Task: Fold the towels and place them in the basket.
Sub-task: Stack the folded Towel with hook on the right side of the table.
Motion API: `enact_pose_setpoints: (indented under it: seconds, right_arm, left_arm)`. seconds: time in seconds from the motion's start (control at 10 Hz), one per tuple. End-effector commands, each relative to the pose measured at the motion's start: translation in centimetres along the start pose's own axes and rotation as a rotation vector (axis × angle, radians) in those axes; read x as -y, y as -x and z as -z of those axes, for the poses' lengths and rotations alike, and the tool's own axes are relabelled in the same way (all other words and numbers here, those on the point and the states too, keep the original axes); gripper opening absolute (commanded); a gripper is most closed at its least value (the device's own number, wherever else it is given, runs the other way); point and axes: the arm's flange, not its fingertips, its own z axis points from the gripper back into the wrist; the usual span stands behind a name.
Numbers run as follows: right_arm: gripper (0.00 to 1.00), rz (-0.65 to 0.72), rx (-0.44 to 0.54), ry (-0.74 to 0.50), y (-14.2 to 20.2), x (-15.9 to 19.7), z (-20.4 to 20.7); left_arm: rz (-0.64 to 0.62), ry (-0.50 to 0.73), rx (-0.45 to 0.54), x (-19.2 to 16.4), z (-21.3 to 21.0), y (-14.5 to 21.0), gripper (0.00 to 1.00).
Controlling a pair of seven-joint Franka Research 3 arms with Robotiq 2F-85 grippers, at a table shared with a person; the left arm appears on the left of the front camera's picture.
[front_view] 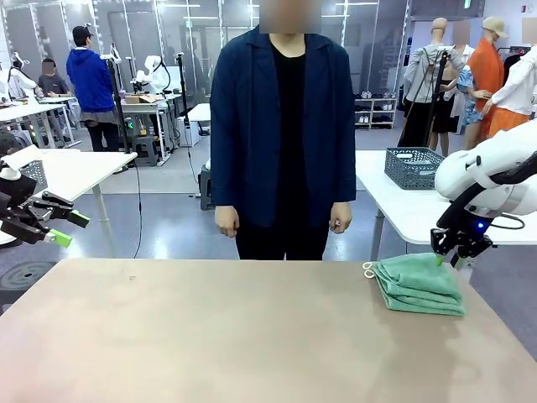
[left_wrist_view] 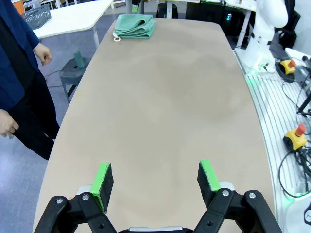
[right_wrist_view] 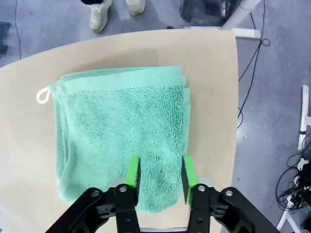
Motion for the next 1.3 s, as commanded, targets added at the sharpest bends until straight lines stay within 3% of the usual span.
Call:
enact_pose_setpoints:
  seconds: [0.0,0.1,0.4,0.6,0.7,1.2]
  right_arm:
    - [0.85,-0.043,-0.001,-0.055,1.4,-0.1,-3.9]
    - [0.56,-0.073,0.019,-0.094,2.0,-0.6,-7.0]
    - [0.56,-0.105,0.061,-0.031,5.2,-2.9,-18.1]
    - [0.56,-0.127,0.007,-0.043,8.3,-4.9,-23.4]
    - [0.56,-0.134,0.025,-0.041,10.2,-5.8,-25.9]
    - [0.56,-0.103,0.086,-0.014,17.2,-6.7,-33.2]
  left_arm:
    - [0.002,-0.002,0.005,0.2,0.0,-0.2,0.89]
    - [0.002,-0.002,0.005,0.2,0.0,-0.2,0.89]
    - [0.002,-0.002,0.005,0.2,0.0,-0.2,0.89]
    - [0.002,-0.002,0.005,0.2,0.0,-0.2,0.89]
    - [0.002,-0.002,0.005,0.2,0.0,-0.2,0.89]
    - [0.002,-0.002,0.005,0.2,0.0,-0.2,0.89]
